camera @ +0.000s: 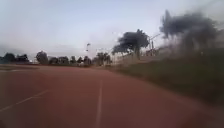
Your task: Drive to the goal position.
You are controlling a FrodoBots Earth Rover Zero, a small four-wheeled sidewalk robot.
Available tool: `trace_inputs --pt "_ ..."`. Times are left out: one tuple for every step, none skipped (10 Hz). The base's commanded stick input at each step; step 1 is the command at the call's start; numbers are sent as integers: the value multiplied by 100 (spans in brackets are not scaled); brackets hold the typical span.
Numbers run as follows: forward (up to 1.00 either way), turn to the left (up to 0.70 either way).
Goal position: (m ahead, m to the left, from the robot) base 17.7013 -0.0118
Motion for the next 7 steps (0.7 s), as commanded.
trace_inputs --pt "70 0" --pt "70 0" --pt "70 0" --pt "70 -1" --pt "70 -7" --pt "70 -22" --pt "70 -29"
